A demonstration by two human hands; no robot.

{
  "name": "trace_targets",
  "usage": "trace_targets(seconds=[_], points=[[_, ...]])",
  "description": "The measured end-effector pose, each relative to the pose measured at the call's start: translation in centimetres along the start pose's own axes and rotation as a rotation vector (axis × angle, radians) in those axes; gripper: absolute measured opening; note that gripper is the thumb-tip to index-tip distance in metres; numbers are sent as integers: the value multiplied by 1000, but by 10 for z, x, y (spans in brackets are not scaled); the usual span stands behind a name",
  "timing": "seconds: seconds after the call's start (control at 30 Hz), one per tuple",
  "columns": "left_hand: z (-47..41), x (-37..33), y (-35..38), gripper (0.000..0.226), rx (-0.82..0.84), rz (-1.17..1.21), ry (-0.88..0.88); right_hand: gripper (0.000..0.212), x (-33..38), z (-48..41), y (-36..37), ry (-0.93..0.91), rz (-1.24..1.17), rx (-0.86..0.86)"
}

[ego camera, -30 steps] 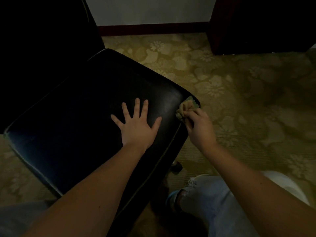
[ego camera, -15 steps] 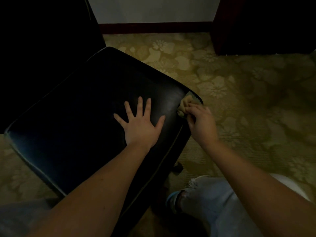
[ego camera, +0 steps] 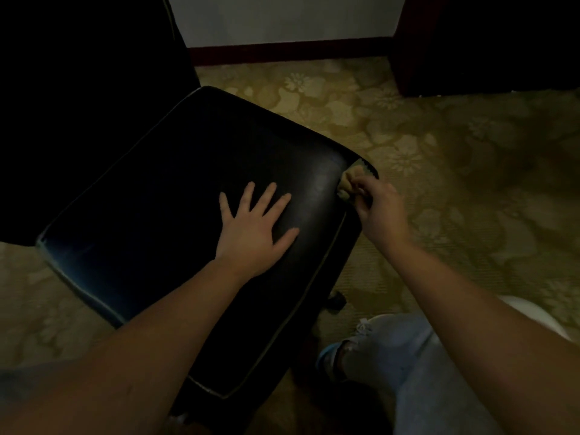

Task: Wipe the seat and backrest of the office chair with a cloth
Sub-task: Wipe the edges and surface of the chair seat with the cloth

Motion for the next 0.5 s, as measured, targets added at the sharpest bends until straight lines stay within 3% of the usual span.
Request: trace_targets(seconds=[0.1, 0.37, 0.5], points=[[6, 7, -1, 79, -3, 1, 35, 37, 0, -8, -4, -1, -66, -36], [15, 7, 15, 73, -3, 62, 75, 19, 1, 1, 10, 18, 55, -19], [14, 6, 18, 71, -46, 69, 80, 22, 4, 21, 11, -15, -13, 16]])
Point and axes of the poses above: each hand's wrist, its own z-axis away from the middle knuckle, its own y-axis out of the palm, x = y × z, the point moved 5 cm from there along -z, towards the middle knuckle, and after that the axes turned 8 degrees about -x, right-handed, at the moved point
